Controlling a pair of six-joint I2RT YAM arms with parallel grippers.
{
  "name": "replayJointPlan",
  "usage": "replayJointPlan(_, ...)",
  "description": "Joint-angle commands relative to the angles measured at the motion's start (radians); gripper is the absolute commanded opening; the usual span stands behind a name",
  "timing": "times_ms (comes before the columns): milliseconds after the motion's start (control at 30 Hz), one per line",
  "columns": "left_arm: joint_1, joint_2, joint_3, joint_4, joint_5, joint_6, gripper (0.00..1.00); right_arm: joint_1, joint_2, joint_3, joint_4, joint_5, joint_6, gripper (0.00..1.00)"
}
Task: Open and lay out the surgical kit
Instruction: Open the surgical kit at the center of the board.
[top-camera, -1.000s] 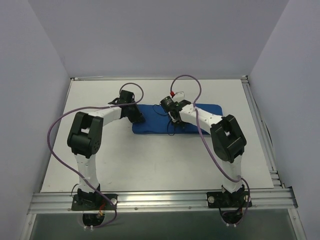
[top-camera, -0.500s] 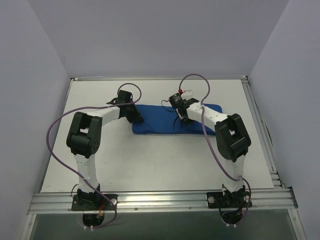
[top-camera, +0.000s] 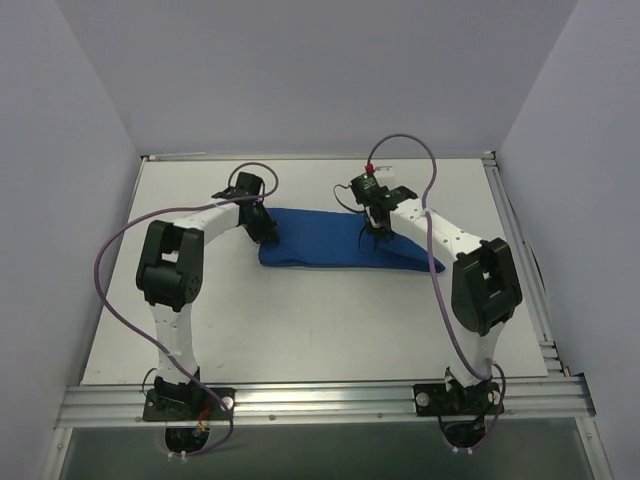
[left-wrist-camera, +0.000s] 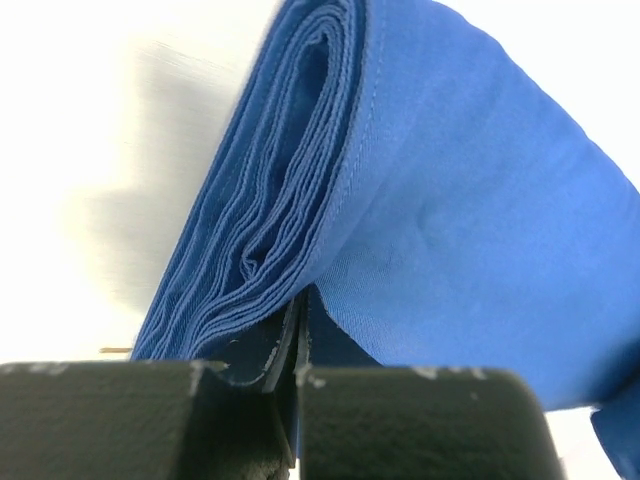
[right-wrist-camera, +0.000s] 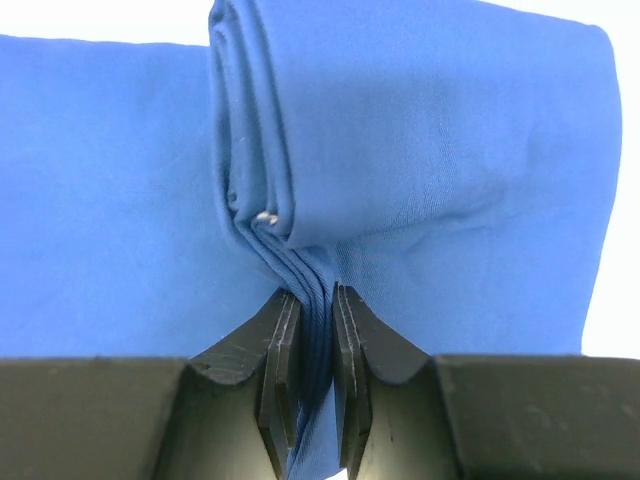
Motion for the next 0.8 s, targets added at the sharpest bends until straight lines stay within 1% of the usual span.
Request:
replayJointPlan(0,0.054,0.059,0.019,-0.181,-0.187,0.037,0.02,-0.009,-0.087,0.057,-0.042,-0.043,-0.022,0.0)
replayJointPlan(67,0.068,0.058,0.018,-0.215,-0.219,0.037,0.02,-0.02,-0.103,0.062,-0.039,-0.06,-0.03,0.0)
replayJointPlan(100,0.084,0.048,0.013,-0.216,-0.211,0.04,0.02,-0.024,-0.106,0.062,-0.038,-0.075,-0.039,0.0)
replayJointPlan(167,0.097,0.033,-0.021,-0.195,-0.188,0.037,0.02,-0.046,-0.117,0.059,-0.027,-0.089,-0.048,0.0)
replayJointPlan(300,0.129,-0.021,-0.07,-0.193,-0.22,0.04,0.02,-0.07,-0.137,0.051,-0.01,-0.123,-0.068,0.0)
replayJointPlan(400,0.179,-0.025,-0.073,-0.21,-0.183,0.032,0.02,-0.098,-0.152,0.044,-0.01,-0.138,-0.076,0.0)
replayJointPlan(467,0.213,-0.021,-0.061,-0.235,-0.186,0.037,0.02,-0.121,-0.17,0.028,0.002,-0.169,-0.08,0.0)
replayJointPlan(633,0.224,-0.004,-0.047,-0.264,-0.22,0.039,0.02,-0.239,-0.213,-0.042,0.037,-0.215,-0.099,0.0)
replayJointPlan(767,0.244,0.024,-0.018,-0.273,-0.186,0.051,0.02,-0.331,-0.213,-0.072,0.04,-0.235,-0.119,0.0)
